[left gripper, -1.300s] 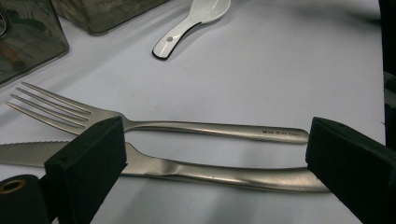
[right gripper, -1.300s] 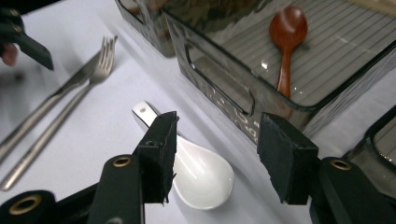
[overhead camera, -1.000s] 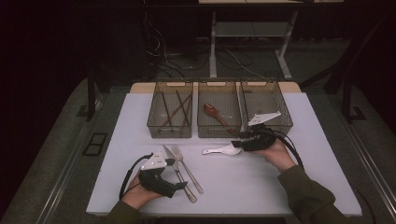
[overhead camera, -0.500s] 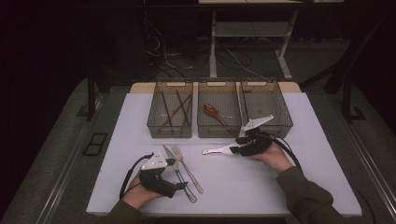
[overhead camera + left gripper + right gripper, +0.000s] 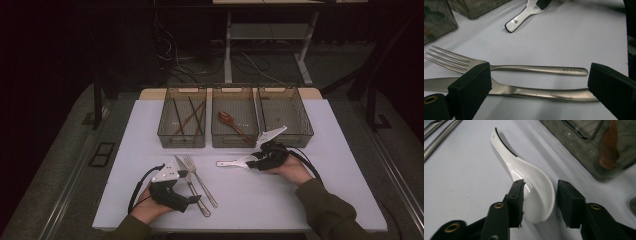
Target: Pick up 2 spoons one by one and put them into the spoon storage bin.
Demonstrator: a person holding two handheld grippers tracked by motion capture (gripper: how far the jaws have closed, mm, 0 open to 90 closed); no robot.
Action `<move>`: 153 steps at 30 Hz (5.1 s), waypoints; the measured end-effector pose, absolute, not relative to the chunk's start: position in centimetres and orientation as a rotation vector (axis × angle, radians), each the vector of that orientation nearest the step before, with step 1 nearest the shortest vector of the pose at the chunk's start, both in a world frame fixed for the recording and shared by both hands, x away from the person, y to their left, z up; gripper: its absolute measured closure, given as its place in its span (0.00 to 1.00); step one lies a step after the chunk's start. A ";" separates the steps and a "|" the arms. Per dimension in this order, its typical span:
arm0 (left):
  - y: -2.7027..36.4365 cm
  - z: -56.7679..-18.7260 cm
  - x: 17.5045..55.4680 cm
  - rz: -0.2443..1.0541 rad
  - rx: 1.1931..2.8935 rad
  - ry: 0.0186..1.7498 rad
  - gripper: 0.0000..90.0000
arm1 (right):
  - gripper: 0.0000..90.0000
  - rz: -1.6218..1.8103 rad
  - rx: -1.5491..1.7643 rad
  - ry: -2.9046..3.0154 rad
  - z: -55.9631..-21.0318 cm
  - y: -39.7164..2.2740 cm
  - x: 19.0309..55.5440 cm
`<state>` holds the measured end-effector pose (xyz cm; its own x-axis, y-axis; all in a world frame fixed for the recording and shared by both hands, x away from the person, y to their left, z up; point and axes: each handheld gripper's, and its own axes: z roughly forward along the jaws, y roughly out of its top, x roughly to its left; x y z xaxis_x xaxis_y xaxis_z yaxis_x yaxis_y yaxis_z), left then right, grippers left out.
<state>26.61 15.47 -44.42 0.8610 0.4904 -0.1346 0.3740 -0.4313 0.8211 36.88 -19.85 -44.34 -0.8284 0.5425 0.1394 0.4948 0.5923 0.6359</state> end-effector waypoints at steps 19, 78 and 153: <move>15.4 -44.5 26.7 0.153 2.079 0.626 0.05 | 0.86 1.089 0.847 2.781 -44.1 -20.1 36.9; 15.4 -44.5 26.6 0.159 2.084 0.622 0.05 | 0.90 1.309 0.857 2.526 -38.1 -22.3 37.1; 15.5 -44.5 26.5 0.161 2.085 0.633 0.05 | 0.29 1.394 1.066 2.423 -38.1 -22.9 37.6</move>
